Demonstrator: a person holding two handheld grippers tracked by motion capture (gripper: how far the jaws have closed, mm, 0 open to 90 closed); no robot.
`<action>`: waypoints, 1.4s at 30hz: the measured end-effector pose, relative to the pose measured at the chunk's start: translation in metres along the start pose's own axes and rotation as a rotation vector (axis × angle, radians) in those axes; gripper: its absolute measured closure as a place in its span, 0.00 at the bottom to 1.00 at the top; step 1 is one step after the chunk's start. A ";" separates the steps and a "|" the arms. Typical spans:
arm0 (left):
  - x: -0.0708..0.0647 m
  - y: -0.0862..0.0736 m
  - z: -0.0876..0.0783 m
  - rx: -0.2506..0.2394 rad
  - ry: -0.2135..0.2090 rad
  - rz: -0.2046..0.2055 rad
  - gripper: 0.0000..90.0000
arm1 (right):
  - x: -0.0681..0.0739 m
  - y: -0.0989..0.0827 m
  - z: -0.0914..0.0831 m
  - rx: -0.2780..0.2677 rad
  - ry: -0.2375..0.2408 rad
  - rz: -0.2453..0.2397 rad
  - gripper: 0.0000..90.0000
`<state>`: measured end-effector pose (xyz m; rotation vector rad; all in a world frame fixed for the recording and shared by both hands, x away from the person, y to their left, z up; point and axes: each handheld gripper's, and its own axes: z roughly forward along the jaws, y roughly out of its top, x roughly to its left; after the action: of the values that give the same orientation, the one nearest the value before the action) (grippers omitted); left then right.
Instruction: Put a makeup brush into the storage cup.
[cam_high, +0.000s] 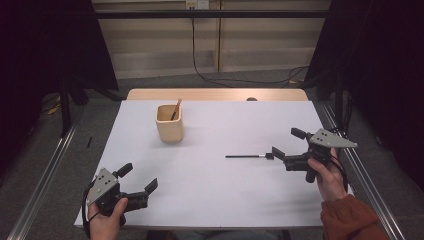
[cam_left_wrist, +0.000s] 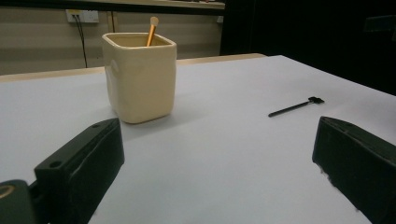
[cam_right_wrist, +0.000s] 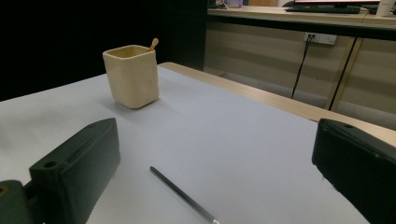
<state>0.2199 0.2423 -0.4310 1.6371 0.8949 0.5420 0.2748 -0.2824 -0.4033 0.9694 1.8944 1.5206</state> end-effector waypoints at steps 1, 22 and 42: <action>0.000 0.000 0.000 -0.005 0.001 0.000 0.02 | 0.000 0.002 0.002 0.001 0.003 -0.004 0.00; 0.001 0.000 -0.001 0.006 -0.003 0.019 0.02 | -0.008 0.030 0.057 0.009 0.054 -0.002 0.00; 0.006 -0.001 -0.001 0.017 0.016 0.005 0.02 | -0.010 0.040 0.103 0.195 0.142 -0.055 0.00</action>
<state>0.2225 0.2479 -0.4322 1.6526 0.9097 0.5535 0.3678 -0.2243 -0.3884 0.9035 2.1845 1.4263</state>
